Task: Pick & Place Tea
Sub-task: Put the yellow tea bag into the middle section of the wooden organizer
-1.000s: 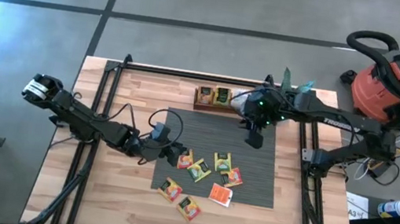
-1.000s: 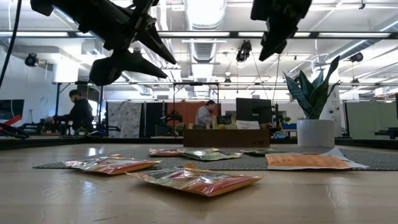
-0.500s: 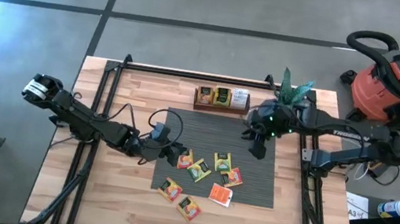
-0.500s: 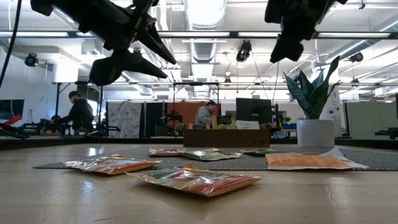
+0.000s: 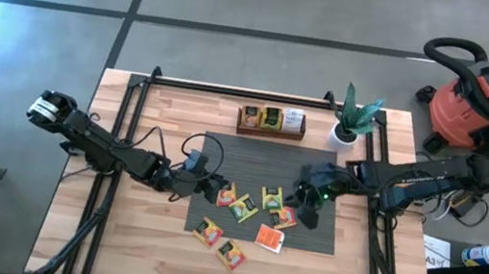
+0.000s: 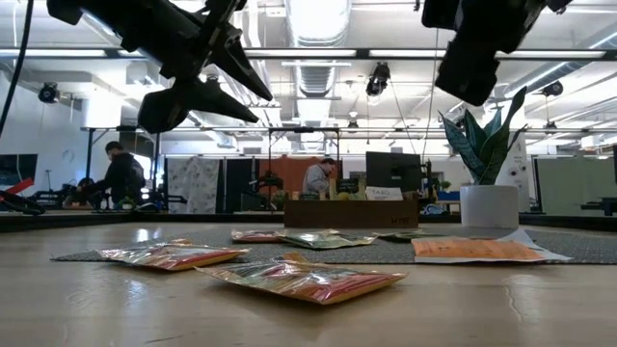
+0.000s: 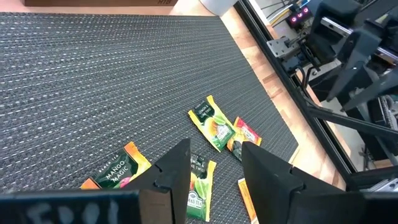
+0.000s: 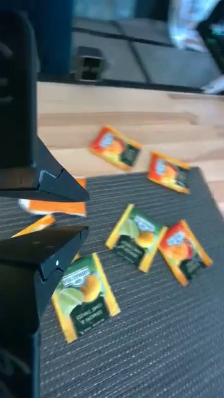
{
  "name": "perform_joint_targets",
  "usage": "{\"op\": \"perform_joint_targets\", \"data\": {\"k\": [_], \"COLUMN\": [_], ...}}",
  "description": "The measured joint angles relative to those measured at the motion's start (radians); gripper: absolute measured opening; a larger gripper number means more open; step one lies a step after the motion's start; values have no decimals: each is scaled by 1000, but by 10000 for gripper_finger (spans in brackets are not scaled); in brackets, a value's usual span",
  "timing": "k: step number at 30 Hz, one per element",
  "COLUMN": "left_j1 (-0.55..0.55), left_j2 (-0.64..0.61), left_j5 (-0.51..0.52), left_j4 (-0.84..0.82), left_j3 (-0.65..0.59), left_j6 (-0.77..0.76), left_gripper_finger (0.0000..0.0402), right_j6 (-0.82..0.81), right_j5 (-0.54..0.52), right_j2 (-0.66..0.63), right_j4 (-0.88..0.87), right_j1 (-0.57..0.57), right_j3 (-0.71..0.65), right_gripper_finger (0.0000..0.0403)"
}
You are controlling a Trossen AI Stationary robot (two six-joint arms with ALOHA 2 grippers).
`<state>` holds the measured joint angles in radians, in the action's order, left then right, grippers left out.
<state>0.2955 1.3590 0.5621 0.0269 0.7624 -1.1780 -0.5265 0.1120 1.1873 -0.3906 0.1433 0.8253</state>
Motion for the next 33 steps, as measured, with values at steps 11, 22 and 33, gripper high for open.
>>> {"op": "perform_joint_targets", "data": {"k": [11, 22, 33], "left_j1": [0, 0, 0], "left_j2": [0, 0, 0], "left_j5": [0, 0, 0], "left_j4": [0, -4, -3], "left_j3": [0, 1, 1], "left_j6": [0, 0, 0], "left_gripper_finger": [138, 138, 138], "right_j6": [-269, -501, -730], "right_j5": [-222, -214, -92], "right_j2": [24, 199, 441], "right_j4": [194, 254, 237], "right_j1": [48, 51, 68], "right_j3": [-26, 30, 133], "right_gripper_finger": [70, 70, 70]}}
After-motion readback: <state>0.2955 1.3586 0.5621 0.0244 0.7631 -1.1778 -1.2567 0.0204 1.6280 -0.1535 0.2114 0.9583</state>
